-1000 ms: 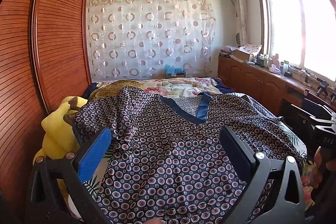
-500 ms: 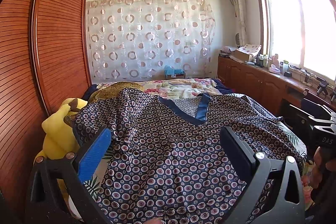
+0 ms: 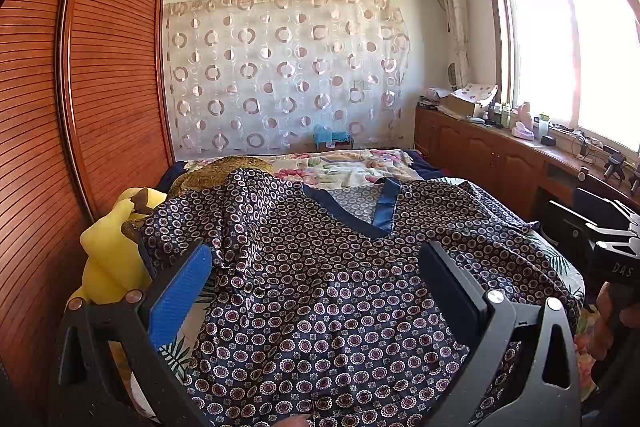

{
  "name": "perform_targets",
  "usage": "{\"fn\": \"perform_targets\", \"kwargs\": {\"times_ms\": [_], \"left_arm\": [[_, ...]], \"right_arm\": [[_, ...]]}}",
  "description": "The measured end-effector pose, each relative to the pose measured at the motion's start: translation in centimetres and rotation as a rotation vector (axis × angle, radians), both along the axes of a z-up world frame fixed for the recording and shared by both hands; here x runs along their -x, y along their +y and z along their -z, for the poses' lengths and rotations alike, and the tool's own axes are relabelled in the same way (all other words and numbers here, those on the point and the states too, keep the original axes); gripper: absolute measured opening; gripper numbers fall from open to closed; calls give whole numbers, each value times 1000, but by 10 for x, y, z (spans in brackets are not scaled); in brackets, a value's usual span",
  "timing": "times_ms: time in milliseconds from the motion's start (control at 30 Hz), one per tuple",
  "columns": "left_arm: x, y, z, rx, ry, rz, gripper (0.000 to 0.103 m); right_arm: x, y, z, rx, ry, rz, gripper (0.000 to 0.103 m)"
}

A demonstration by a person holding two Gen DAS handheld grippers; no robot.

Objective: Fold small clothes

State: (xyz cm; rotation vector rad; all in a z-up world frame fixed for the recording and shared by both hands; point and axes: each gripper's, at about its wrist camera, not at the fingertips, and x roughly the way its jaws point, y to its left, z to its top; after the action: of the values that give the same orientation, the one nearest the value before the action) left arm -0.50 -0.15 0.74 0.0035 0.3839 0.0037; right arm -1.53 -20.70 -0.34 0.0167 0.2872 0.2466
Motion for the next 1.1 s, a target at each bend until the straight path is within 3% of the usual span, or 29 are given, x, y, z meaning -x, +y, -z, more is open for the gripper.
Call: {"fn": "perform_targets", "kwargs": {"times_ms": [1100], "left_arm": [[1,-3,-1,-3,2,2,103]], "right_arm": [[0,2,3,-2,3,-5,103]]}}
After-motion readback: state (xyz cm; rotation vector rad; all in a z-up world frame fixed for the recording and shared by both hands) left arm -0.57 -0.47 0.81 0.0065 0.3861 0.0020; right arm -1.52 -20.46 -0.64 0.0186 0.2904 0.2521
